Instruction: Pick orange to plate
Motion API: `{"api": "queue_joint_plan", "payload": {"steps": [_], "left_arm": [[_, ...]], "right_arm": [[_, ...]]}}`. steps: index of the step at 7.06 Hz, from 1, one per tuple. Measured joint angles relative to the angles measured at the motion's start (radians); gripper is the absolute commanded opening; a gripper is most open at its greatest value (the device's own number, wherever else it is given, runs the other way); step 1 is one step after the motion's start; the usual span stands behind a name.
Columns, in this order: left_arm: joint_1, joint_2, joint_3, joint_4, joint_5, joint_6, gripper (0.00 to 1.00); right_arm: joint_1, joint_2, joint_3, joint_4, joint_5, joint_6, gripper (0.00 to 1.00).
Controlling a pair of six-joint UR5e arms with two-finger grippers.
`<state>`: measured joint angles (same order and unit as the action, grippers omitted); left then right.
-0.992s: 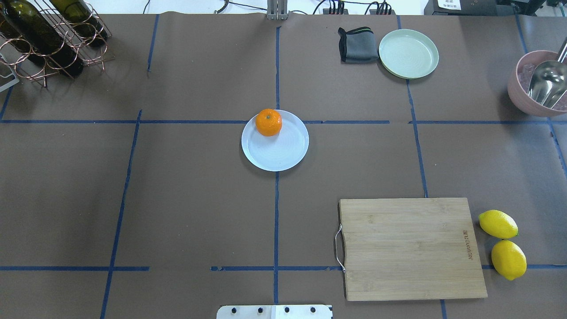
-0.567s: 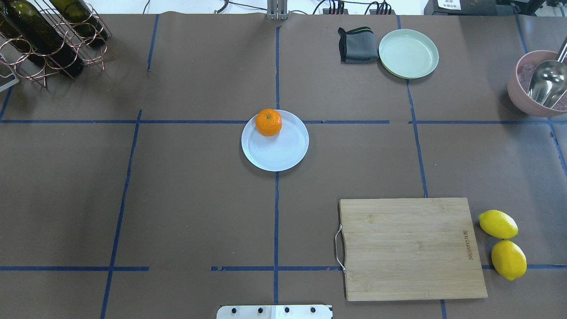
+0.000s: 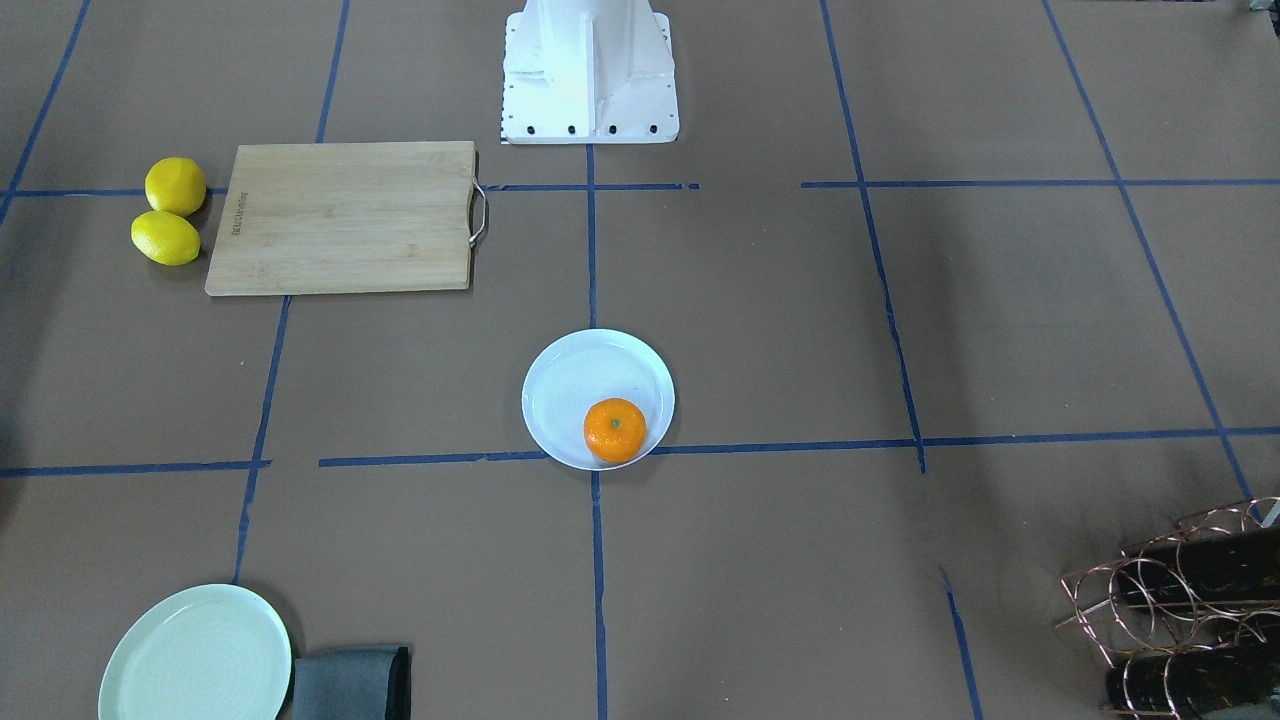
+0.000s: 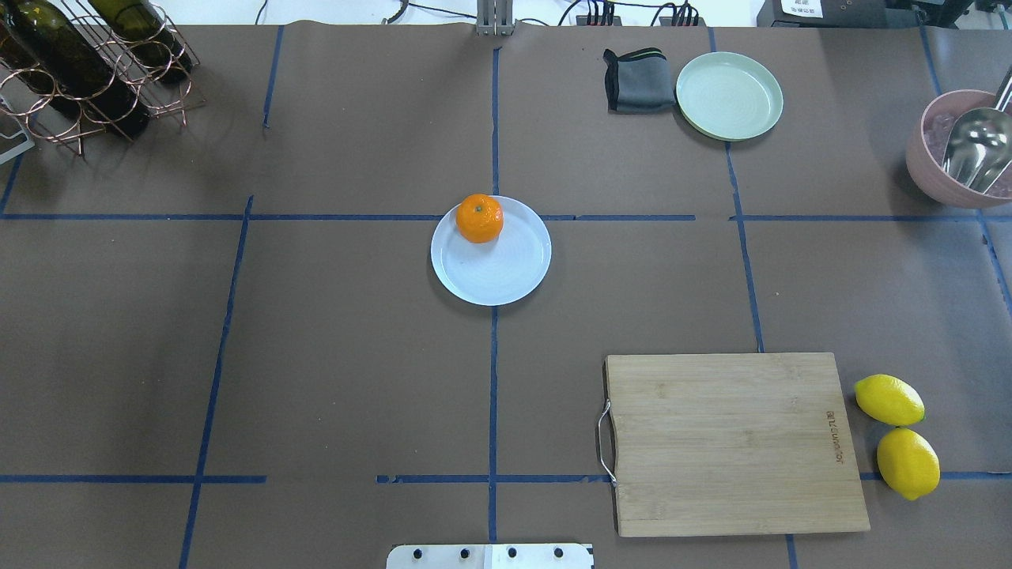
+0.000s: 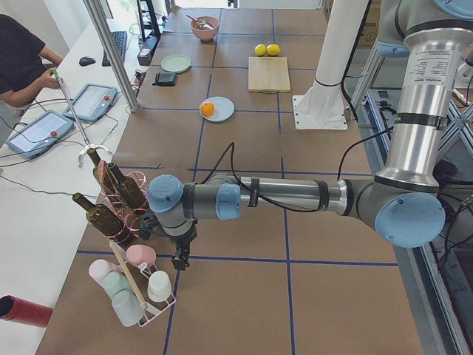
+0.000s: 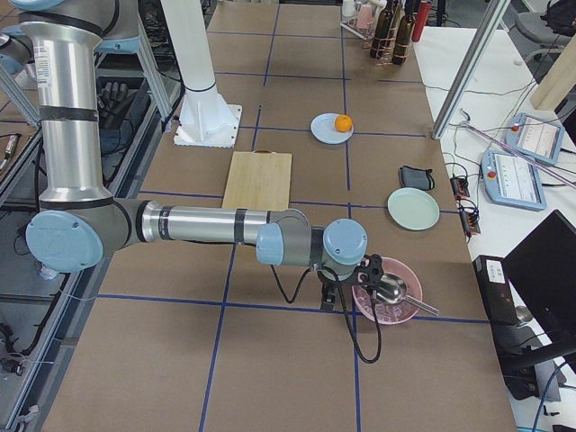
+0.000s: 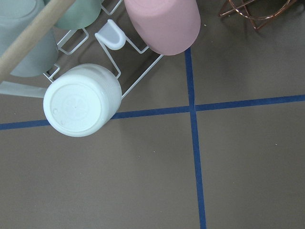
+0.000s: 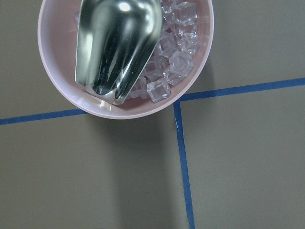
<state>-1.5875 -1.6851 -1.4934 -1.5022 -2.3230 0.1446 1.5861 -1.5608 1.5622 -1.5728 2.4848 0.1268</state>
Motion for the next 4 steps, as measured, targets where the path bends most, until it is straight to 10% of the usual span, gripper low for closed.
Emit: {"api": "queue_joint_plan", "payload": {"steps": [4], "left_arm": [[0.001, -0.003, -0.006, -0.006, 0.001, -0.001, 1.00]], "right_arm": [[0.000, 0.002, -0.007, 0.002, -0.003, -0.005, 1.00]]}}
